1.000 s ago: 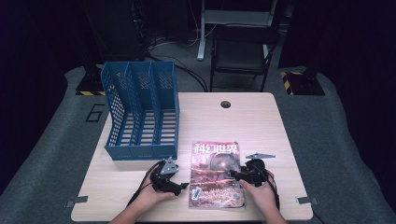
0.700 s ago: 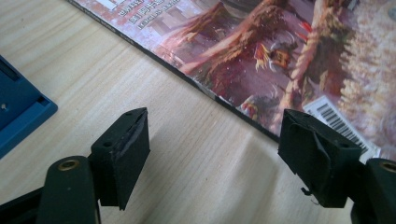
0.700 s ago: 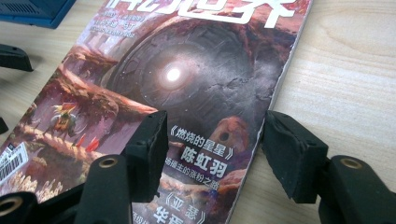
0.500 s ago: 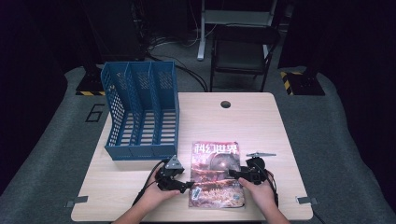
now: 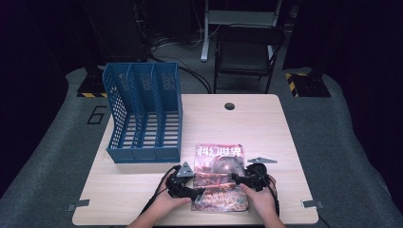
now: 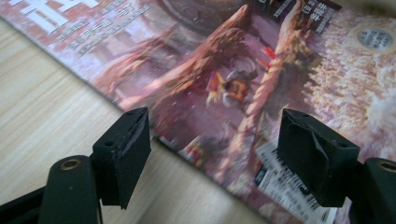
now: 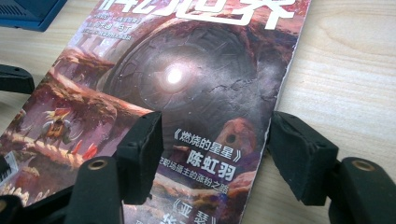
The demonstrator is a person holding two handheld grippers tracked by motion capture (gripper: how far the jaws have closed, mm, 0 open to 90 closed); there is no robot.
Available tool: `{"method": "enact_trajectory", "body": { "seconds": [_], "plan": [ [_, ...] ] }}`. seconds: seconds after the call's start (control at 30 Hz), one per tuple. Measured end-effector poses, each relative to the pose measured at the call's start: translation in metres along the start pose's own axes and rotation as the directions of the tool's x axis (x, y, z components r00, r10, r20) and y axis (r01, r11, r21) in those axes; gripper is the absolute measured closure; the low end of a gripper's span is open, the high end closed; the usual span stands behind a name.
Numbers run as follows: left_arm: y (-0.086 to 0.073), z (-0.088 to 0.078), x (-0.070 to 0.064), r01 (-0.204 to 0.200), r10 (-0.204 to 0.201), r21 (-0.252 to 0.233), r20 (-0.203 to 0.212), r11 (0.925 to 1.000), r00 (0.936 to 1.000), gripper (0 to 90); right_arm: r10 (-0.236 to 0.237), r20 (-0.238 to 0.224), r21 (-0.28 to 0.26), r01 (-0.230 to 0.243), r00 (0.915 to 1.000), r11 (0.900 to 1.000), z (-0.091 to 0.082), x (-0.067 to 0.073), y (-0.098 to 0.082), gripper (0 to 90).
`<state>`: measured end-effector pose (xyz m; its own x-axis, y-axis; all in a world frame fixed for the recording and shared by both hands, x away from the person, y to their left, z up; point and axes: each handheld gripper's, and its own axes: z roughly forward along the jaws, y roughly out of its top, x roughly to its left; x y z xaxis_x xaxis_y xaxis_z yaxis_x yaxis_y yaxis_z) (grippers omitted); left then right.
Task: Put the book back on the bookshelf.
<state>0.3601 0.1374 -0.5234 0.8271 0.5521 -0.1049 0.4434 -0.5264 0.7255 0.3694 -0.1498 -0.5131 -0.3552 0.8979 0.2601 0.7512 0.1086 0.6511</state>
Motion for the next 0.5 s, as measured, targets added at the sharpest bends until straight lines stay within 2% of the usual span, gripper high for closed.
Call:
{"method": "enact_trajectory", "body": {
  "seconds": [0.17, 0.23, 0.5],
  "plan": [
    [-0.0006, -0.0013, -0.002, 0.013, -0.013, 0.004, -0.012, 0.9999, 0.9998, 25.0, 0.034, -0.012, 0.005, -0.034, 0.9994, 0.999, -0.0015, -0.0006, -0.0004, 37.5],
    [-0.0029, -0.0033, -0.0035, 0.013, -0.013, 0.001, -0.026, 0.9999, 0.9996, 25.3, 0.069, -0.033, 0.016, -0.069, 0.997, 0.998, -0.0034, -0.0018, -0.0009, 40.1],
    [-0.0073, -0.0066, -0.0075, 0.009, -0.009, 0.0, -0.043, 1.0, 0.999, 25.1, 0.063, -0.062, 0.003, -0.063, 0.9961, 0.998, -0.0067, 0.0014, -0.0012, 40.1]
  ]
}}
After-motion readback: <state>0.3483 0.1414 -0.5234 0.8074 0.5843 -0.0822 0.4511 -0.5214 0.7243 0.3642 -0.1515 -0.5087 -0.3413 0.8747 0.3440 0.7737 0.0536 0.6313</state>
